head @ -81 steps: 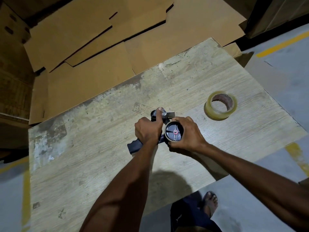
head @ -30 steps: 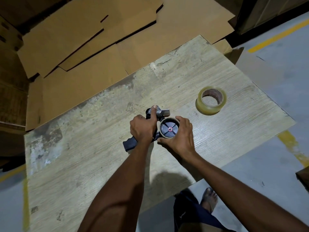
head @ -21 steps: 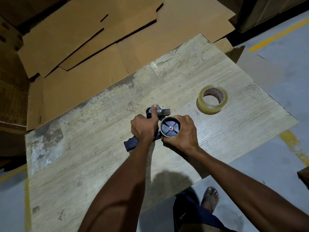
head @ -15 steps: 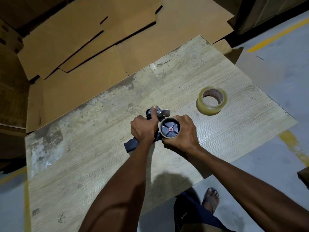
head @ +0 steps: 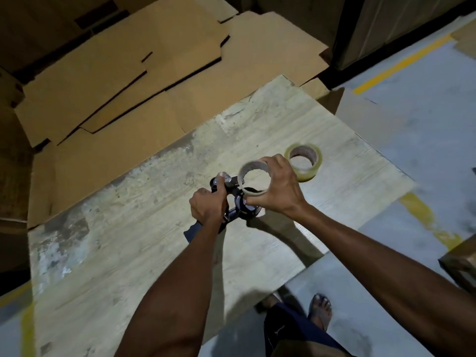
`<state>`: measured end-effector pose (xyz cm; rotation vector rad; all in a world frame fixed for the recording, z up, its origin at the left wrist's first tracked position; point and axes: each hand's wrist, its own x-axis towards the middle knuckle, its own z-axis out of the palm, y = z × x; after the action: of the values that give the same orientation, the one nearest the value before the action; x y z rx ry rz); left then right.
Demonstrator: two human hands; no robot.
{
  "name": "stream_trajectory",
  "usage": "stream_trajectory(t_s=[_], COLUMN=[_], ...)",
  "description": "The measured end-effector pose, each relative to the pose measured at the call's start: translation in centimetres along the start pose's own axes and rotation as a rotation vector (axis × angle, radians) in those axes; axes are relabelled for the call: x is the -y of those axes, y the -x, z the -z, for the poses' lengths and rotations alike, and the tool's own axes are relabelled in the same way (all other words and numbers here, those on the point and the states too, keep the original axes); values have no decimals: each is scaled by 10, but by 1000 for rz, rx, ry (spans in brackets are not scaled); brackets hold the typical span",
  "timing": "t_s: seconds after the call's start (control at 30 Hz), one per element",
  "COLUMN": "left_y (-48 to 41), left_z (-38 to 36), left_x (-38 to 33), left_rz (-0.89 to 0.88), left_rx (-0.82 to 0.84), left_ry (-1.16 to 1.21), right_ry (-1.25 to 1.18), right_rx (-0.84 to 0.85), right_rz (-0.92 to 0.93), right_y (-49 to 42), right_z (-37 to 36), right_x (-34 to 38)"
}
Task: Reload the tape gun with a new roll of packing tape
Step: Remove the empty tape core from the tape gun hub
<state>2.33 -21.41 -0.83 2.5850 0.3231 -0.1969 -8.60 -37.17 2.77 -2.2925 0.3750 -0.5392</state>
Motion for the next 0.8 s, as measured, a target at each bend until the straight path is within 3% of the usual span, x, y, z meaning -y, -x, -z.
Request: stream_trajectory(t_s=[0.43,0.8], left_y=[2,3], left_z=[-2,-5], left_x=[-3,-2], left_rz=[93,116], left_rx=[-24,-49], left_ry=[79,76], right_ry=[-92,85], right_rx=[-118,-489], right_rz=[-66,-390], right_y=[20,85], right_z=[26,65], right_x=[4,-80])
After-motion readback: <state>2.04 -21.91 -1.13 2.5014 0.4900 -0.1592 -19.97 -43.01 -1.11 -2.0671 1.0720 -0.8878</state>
